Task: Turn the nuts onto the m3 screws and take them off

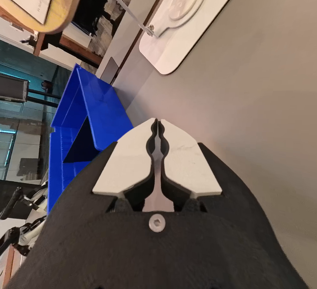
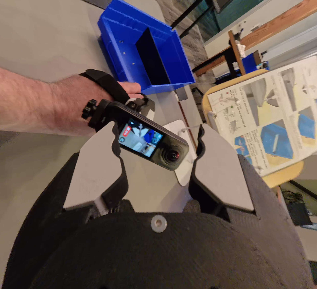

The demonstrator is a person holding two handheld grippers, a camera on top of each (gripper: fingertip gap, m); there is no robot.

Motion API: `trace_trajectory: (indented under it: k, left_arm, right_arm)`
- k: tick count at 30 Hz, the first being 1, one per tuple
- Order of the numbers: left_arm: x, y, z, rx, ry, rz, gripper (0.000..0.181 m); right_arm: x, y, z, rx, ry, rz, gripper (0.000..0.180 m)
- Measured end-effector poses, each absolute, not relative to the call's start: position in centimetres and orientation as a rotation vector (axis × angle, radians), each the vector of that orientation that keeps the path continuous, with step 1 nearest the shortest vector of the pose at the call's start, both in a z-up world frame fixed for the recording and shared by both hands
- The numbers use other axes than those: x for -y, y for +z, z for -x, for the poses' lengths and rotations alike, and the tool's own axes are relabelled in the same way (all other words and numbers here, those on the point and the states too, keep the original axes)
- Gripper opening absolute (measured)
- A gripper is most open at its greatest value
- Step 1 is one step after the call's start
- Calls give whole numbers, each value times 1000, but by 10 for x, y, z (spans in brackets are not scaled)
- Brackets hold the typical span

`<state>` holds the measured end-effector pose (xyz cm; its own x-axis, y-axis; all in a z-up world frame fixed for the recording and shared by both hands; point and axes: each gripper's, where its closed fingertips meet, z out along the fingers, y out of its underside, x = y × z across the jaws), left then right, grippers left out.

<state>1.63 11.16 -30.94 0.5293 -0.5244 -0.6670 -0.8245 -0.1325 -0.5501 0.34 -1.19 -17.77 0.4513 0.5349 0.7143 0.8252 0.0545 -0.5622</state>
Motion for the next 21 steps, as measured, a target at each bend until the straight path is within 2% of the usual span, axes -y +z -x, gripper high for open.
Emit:
trace_trajectory:
  k: [5,21]
  left_arm:
    - [-113,-306,-13,-1099,361,1814,5]
    - [-111,-309,-15,-1064,254,1874,14]
  right_arm:
    - [17,-158,-17,1143,-329,1585,90]
    - [7,-149,-74,971,-282,1668,95]
